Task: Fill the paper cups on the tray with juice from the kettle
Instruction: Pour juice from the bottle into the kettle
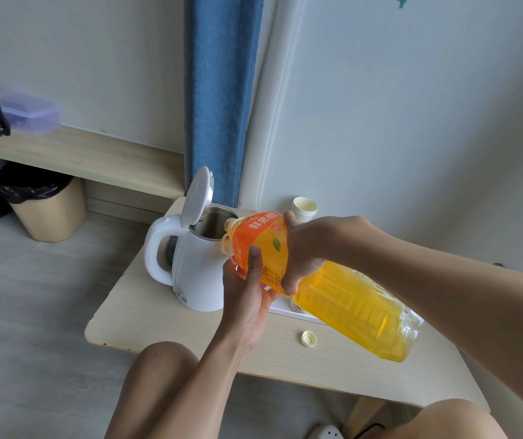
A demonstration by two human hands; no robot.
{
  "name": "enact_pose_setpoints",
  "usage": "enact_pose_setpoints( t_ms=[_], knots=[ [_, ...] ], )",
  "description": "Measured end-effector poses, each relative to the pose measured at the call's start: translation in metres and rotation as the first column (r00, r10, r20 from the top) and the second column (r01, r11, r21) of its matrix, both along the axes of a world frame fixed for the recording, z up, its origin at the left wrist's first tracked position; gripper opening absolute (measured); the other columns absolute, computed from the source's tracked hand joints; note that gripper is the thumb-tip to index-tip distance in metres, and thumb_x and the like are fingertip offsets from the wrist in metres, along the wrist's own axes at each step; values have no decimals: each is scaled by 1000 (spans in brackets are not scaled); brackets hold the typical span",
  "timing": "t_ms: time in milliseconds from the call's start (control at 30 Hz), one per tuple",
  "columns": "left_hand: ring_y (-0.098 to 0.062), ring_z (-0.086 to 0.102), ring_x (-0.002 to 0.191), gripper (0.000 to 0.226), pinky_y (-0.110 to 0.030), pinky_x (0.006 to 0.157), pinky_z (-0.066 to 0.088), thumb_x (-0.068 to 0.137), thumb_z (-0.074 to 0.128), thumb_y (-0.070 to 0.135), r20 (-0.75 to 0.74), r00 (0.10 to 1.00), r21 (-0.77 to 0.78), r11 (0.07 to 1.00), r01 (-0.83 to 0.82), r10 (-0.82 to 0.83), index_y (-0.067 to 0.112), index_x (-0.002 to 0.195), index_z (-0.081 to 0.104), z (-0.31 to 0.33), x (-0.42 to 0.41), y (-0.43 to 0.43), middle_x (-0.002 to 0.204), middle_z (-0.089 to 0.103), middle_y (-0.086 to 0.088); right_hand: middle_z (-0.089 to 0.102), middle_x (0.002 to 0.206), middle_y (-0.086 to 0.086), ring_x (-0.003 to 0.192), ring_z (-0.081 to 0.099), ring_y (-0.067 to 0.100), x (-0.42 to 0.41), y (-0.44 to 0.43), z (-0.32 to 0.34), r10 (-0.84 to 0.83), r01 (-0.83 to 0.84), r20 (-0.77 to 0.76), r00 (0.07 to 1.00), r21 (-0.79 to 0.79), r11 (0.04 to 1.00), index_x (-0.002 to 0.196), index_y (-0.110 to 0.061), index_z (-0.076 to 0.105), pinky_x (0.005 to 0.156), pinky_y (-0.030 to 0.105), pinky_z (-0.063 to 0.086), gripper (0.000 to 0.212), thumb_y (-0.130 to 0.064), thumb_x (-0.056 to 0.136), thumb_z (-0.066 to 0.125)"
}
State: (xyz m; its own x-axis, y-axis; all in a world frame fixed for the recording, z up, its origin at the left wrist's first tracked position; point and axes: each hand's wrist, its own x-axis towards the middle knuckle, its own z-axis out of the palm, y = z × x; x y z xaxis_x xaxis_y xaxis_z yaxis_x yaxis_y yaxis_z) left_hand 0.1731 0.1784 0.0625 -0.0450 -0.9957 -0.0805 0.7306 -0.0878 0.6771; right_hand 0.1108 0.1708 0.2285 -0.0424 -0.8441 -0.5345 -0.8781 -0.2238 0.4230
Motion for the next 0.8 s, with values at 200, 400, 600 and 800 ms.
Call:
enact_pose_setpoints(
  t_ms=[200,400,600,800],
  knots=[
    [-34,70,117,73,-52,86,61,87,64,47,-7,1000,15,1000,-2,2,8,146,45,1,1,1,131,70,-16,33,127,0,105,49,25,3,4,5,44,-43,-28,999,32,999,155,-13,6,99,38,47,103,-54,83,67],
    [-34,70,118,72,-56,90,59,88,62,46,-11,1000,-6,1000,-1,1,7,146,46,2,2,1,131,70,-17,27,111,-1,99,48,25,5,3,5,37,-36,-32,999,24,999,155,-14,6,98,40,48,105,-54,81,68],
    [-33,71,116,69,-50,84,62,88,60,45,-17,1000,-5,1000,-10,9,6,144,48,4,1,3,129,71,-17,27,111,-1,99,47,26,4,5,6,32,-32,-30,999,11,999,156,-14,4,97,39,48,106,-54,81,68],
    [-34,71,115,65,-49,81,62,91,58,43,-10,1000,-18,1000,-4,4,5,143,51,5,1,3,128,71,-17,29,111,-1,102,49,26,4,5,6,30,-30,-24,999,8,1000,155,-14,5,98,40,48,105,-54,81,68]
  ],
)
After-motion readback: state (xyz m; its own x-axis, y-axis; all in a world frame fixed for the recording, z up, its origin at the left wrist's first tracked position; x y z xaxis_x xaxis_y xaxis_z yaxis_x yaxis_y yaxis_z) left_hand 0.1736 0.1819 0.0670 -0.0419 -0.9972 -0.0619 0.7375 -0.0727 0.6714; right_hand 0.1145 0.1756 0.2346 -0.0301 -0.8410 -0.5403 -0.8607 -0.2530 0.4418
